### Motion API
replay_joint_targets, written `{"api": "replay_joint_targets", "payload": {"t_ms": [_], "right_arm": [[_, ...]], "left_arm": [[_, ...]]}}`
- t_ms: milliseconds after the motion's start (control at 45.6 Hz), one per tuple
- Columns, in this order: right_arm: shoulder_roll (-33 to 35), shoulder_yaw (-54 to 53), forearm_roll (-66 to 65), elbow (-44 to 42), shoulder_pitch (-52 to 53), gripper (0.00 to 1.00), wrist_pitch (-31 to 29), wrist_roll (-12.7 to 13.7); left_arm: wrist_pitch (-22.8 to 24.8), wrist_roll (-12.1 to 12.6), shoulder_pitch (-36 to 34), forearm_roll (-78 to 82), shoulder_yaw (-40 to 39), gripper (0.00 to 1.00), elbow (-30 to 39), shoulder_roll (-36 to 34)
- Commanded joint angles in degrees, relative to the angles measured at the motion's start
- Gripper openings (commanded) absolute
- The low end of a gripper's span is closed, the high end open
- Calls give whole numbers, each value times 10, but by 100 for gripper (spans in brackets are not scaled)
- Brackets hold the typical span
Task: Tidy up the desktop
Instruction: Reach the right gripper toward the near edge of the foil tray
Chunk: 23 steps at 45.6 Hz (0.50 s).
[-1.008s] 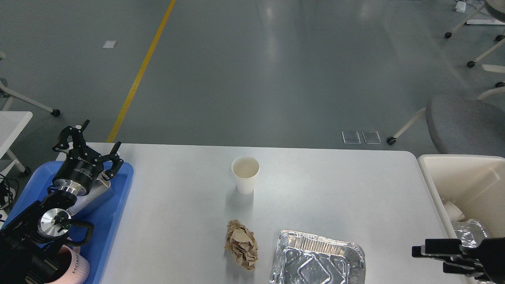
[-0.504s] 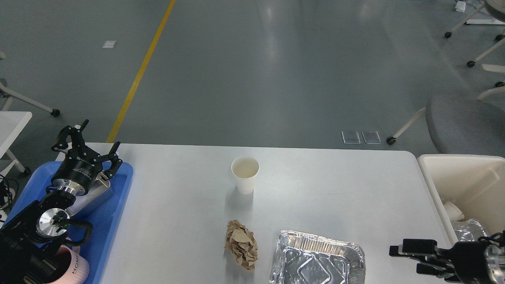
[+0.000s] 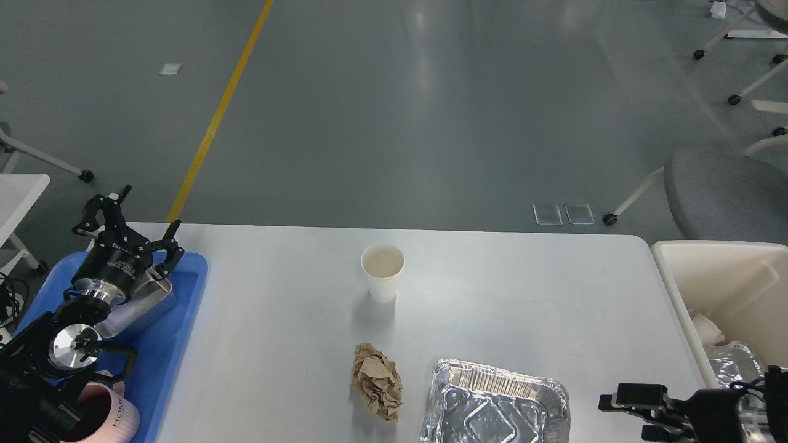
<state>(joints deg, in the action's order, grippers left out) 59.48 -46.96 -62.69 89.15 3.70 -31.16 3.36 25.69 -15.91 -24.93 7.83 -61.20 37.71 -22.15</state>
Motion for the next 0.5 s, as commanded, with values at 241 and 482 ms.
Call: {"api": "replay_joint_targets", "payload": {"t_ms": [241, 482], "right_arm": [[-37, 0, 0, -8, 1, 96, 0, 7], [-68, -1, 2, -9, 6, 92, 0, 7]], "left_arm": [[0, 0, 6, 1, 0, 97, 0, -1], [0, 0, 13, 1, 0, 97, 0, -3]]}}
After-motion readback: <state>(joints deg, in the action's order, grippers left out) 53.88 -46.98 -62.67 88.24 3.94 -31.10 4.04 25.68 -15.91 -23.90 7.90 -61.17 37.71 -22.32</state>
